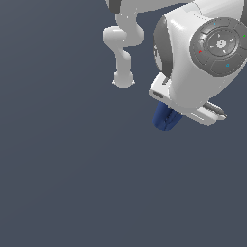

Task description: Pick up the object and move it to a goal position.

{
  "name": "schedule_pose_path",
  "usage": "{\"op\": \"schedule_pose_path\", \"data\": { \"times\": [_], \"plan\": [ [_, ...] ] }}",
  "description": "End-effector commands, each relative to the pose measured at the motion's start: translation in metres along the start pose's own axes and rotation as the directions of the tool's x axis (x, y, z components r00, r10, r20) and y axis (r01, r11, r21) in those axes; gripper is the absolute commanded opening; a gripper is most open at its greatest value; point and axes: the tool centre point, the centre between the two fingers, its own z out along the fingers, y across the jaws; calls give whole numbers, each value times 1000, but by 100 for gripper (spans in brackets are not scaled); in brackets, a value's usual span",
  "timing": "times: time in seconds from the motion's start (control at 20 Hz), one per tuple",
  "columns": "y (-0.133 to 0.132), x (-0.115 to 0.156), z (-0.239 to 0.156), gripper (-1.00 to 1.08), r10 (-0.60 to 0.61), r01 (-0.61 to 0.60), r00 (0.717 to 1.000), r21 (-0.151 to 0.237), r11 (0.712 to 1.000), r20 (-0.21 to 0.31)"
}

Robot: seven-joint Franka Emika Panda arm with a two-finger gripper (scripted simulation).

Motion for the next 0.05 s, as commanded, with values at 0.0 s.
{"op": "schedule_pose_path", "data": {
  "times": [0.0],
  "plan": [
    [-1, 0, -2, -100, 1, -1, 1000, 2, 1000, -1]
  ]
}}
